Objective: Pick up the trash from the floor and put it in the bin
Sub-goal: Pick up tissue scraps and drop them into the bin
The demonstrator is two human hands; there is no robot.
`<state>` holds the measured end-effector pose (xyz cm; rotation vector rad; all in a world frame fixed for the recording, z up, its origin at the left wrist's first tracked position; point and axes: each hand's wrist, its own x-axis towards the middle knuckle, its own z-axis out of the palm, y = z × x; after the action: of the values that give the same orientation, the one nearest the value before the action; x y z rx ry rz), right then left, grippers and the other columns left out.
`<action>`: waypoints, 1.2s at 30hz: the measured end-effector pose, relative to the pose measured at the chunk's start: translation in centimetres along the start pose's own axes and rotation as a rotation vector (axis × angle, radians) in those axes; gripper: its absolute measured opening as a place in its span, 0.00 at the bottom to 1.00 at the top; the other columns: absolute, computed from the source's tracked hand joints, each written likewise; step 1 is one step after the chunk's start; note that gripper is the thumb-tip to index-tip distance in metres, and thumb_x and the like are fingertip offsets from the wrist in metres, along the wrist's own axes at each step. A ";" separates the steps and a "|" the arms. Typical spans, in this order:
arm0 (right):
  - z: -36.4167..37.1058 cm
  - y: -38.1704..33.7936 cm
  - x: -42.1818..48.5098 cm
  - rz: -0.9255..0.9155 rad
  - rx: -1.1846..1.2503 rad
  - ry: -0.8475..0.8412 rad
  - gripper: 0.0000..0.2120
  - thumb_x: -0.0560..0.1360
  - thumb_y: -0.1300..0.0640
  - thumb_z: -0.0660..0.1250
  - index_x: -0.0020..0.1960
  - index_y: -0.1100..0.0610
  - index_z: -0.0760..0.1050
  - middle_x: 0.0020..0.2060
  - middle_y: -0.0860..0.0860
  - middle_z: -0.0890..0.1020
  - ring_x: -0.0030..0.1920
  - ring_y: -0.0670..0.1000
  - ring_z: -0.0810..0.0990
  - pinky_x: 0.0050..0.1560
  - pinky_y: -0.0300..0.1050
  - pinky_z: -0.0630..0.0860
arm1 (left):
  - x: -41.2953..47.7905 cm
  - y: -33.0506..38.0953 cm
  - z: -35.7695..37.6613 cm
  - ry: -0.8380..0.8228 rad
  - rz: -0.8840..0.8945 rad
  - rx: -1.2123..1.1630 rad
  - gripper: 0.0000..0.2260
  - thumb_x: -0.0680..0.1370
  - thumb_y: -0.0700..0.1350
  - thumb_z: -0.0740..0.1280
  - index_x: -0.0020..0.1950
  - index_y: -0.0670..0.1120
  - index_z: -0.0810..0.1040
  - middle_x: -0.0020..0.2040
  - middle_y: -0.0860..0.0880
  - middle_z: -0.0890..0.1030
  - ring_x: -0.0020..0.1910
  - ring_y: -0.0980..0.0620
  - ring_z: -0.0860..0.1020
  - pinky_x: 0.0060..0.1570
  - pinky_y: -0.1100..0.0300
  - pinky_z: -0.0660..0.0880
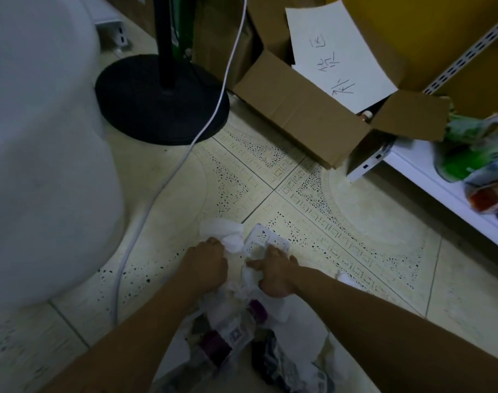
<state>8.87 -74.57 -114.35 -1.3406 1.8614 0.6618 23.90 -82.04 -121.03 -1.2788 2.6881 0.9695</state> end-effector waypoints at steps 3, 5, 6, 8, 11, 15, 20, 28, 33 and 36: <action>-0.2 -0.7 0.5 0.018 -0.017 0.006 0.31 0.78 0.54 0.61 0.78 0.51 0.52 0.78 0.59 0.44 0.77 0.62 0.44 0.75 0.64 0.47 | -0.5 -0.6 -0.5 0.066 -0.004 -0.156 0.11 0.79 0.42 0.58 0.52 0.37 0.77 0.52 0.41 0.78 0.49 0.45 0.77 0.53 0.50 0.74; -0.1 -1.1 0.6 0.022 -0.054 -0.017 0.34 0.78 0.55 0.61 0.78 0.57 0.49 0.78 0.58 0.45 0.77 0.61 0.45 0.75 0.65 0.48 | -1.0 -0.8 -0.8 0.099 -0.003 -0.233 0.11 0.79 0.40 0.59 0.54 0.35 0.78 0.53 0.38 0.78 0.52 0.44 0.77 0.57 0.53 0.72; -0.1 -1.3 0.6 0.031 -0.066 -0.017 0.34 0.77 0.55 0.61 0.78 0.59 0.48 0.78 0.58 0.47 0.77 0.61 0.46 0.75 0.65 0.49 | -1.3 -0.9 -1.0 0.123 -0.006 -0.262 0.12 0.79 0.39 0.60 0.56 0.35 0.78 0.55 0.38 0.78 0.54 0.44 0.77 0.59 0.57 0.70; -0.5 -1.4 0.5 0.046 -0.094 0.013 0.34 0.77 0.56 0.62 0.77 0.62 0.51 0.77 0.59 0.52 0.76 0.62 0.51 0.74 0.64 0.51 | -1.9 -0.9 -1.7 0.176 -0.019 -0.322 0.12 0.78 0.38 0.62 0.60 0.35 0.77 0.58 0.38 0.78 0.58 0.44 0.76 0.58 0.64 0.65; -0.9 -1.0 0.2 0.046 -0.059 0.072 0.30 0.77 0.53 0.59 0.77 0.55 0.55 0.76 0.59 0.53 0.76 0.62 0.51 0.74 0.65 0.50 | -2.4 -0.7 -2.9 0.220 -0.074 -0.422 0.14 0.78 0.40 0.63 0.63 0.37 0.75 0.62 0.41 0.77 0.61 0.46 0.75 0.57 0.70 0.61; -0.8 -0.2 0.9 0.037 0.028 0.142 0.25 0.78 0.50 0.58 0.75 0.44 0.59 0.78 0.57 0.49 0.78 0.60 0.46 0.74 0.65 0.48 | -3.3 -0.4 -4.2 0.306 -0.120 -0.580 0.12 0.78 0.36 0.63 0.61 0.39 0.77 0.61 0.42 0.78 0.58 0.49 0.76 0.58 0.67 0.66; -0.8 -0.7 1.8 0.004 0.005 0.121 0.18 0.78 0.49 0.57 0.67 0.47 0.70 0.69 0.58 0.69 0.68 0.60 0.68 0.69 0.59 0.66 | -4.5 -1.0 -5.2 0.362 -0.144 -0.634 0.12 0.77 0.35 0.62 0.59 0.39 0.79 0.60 0.42 0.79 0.57 0.48 0.76 0.59 0.61 0.70; -2.1 -1.7 3.5 -0.016 0.251 0.040 0.15 0.80 0.63 0.56 0.62 0.67 0.74 0.61 0.62 0.78 0.64 0.59 0.74 0.61 0.44 0.69 | -5.0 -2.6 -4.5 0.286 -0.218 -0.656 0.12 0.77 0.37 0.64 0.60 0.40 0.78 0.61 0.44 0.78 0.53 0.54 0.74 0.57 0.64 0.70; -4.3 -0.9 2.4 -0.010 0.313 0.319 0.17 0.79 0.62 0.59 0.67 0.61 0.72 0.52 0.57 0.82 0.47 0.52 0.80 0.46 0.36 0.72 | -5.2 -3.1 -4.9 0.287 -0.258 -0.681 0.11 0.77 0.35 0.63 0.58 0.40 0.79 0.59 0.44 0.79 0.53 0.50 0.76 0.57 0.60 0.72; -7.6 -0.5 0.9 -0.042 0.487 0.507 0.15 0.74 0.67 0.64 0.58 0.58 0.80 0.55 0.54 0.82 0.45 0.48 0.79 0.49 0.37 0.74 | -4.9 -2.4 -6.0 0.358 -0.225 -0.682 0.10 0.76 0.34 0.65 0.53 0.43 0.82 0.51 0.47 0.81 0.45 0.58 0.79 0.48 0.71 0.73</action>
<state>7.16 -80.97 -110.53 -1.2803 2.1885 -0.1809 30.32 -82.94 -116.20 -1.9745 2.4175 1.8718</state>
